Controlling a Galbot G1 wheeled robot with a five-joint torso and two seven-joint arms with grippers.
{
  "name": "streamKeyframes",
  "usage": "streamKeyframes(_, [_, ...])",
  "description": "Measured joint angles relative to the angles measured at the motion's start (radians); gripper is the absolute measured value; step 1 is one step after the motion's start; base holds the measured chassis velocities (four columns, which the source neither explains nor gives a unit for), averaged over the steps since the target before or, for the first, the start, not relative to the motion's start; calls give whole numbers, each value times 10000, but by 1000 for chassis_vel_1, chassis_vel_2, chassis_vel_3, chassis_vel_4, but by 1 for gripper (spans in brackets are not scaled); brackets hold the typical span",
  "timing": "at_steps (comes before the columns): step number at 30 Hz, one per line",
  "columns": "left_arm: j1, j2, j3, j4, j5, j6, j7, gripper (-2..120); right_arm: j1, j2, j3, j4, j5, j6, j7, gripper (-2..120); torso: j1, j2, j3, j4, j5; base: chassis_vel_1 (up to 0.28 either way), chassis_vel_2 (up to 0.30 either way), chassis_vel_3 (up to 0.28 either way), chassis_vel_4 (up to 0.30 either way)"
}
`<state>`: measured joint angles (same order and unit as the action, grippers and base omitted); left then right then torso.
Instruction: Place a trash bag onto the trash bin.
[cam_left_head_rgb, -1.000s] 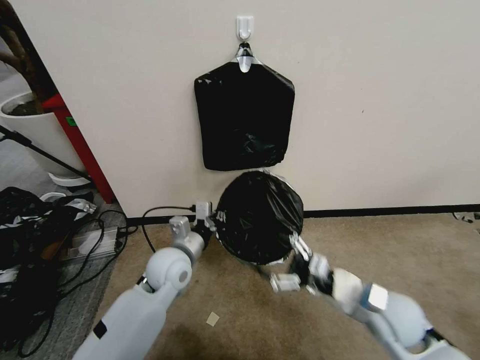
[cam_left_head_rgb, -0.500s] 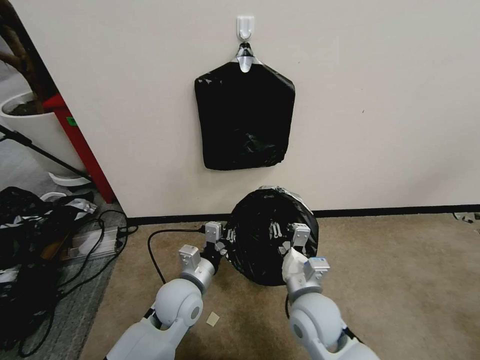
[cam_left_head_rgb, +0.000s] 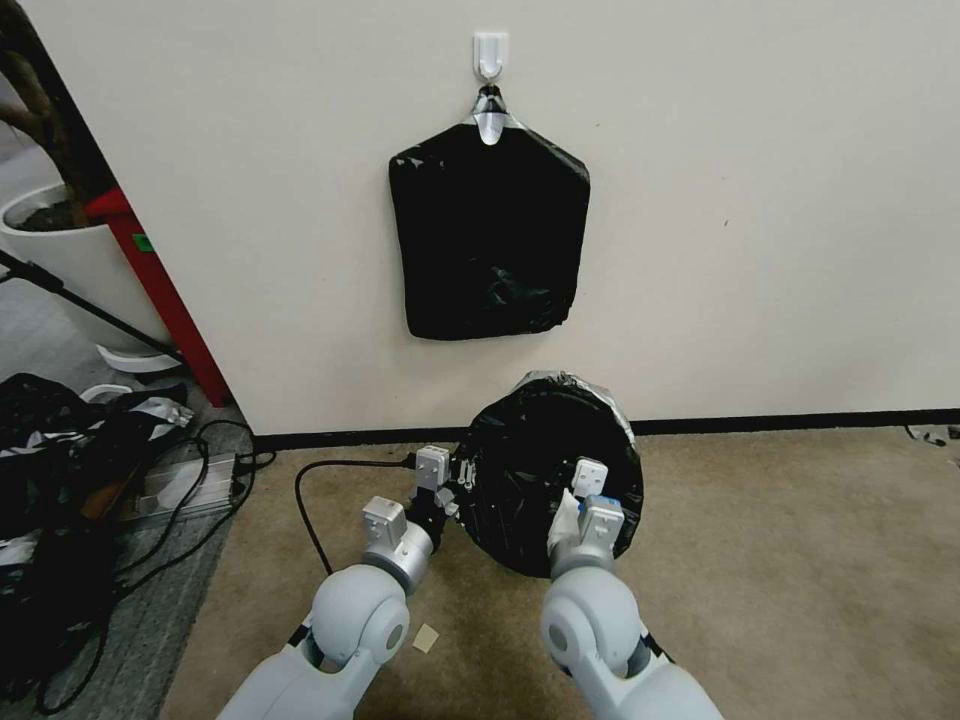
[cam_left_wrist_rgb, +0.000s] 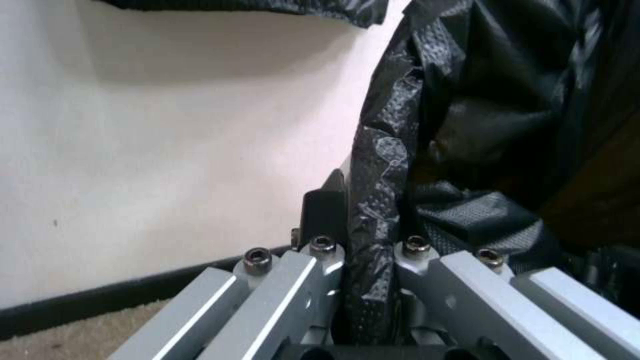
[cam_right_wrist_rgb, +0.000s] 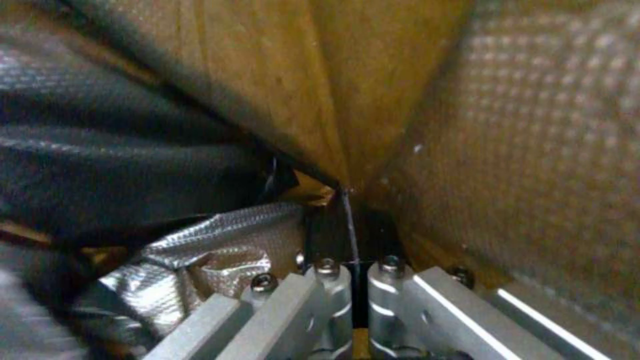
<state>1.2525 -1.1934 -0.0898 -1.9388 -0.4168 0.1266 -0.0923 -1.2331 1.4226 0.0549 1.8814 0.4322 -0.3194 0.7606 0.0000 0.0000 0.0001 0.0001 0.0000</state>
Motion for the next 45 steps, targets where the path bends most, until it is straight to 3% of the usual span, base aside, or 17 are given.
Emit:
streamKeyframes(5, [20,17,-23,-83,29,-14,14,3,-79,-191,47,32,-567,55,-1,0,0,0,0,-1,0,0,0,0,0])
streamKeyframes(8, [37,27,-27,-99,29,-14,21,3,-329,-339,37,232,-1700,463,-563,0,0,0,-1,-1,0,0,0,0,0])
streamKeyframes(12, [36,17,5,-84,29,0,32,3,-562,-398,-106,543,-2180,627,-1090,0,0,0,-1,-1,0,0,0,0,0])
streamKeyframes(20, [-6,67,43,-42,17,50,62,3,-635,-483,-529,806,-2211,813,-1728,0,0,0,-1,-1,-1,0,0,0,0])
streamKeyframes(26, [-9,64,112,-50,12,54,100,3,-278,-359,-853,396,-1223,422,-1285,0,0,0,-1,0,0,0,0,0,0])
streamKeyframes(32, [0,67,101,-57,3,54,110,3,-52,-407,-487,278,-1173,244,-884,0,0,0,-1,-1,0,0,0,0,0])
streamKeyframes(45, [-98,26,176,121,-22,70,166,3,-414,-953,-81,618,-2417,218,-768,0,0,0,-1,-1,0,0,0,0,0])
